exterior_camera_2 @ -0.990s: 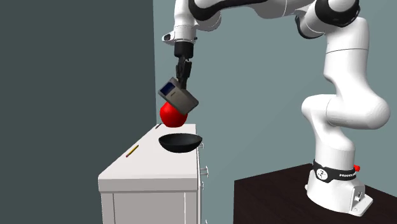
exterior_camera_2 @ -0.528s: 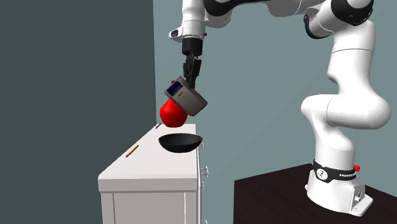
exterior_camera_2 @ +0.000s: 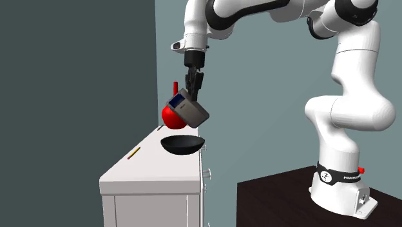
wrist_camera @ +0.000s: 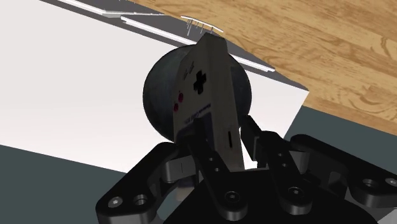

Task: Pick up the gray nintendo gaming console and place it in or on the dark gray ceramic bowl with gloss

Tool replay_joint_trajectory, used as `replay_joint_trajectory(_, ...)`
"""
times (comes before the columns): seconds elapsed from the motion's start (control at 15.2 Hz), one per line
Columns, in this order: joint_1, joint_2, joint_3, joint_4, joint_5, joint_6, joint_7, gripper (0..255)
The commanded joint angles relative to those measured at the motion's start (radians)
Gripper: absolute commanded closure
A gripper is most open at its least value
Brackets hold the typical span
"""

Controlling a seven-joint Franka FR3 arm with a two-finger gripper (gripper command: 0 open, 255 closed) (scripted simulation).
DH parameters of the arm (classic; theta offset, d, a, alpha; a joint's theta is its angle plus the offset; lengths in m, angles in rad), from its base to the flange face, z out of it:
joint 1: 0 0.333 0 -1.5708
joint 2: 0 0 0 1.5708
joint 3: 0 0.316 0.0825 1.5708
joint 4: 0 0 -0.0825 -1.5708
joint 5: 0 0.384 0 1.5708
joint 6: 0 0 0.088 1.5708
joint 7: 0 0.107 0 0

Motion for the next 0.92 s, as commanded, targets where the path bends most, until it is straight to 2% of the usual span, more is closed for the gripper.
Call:
replay_joint_trajectory(0.0,-0.002,-0.001,-0.002,-0.028,-0.001,0.029,-0.001,255)
replay_joint_trajectory(0.53,-0.004,0.017,-0.009,-0.123,0.003,0.141,-0.006,255)
replay_joint_trajectory(0.86,-0.004,0.017,-0.009,-0.123,0.003,0.141,-0.006,255)
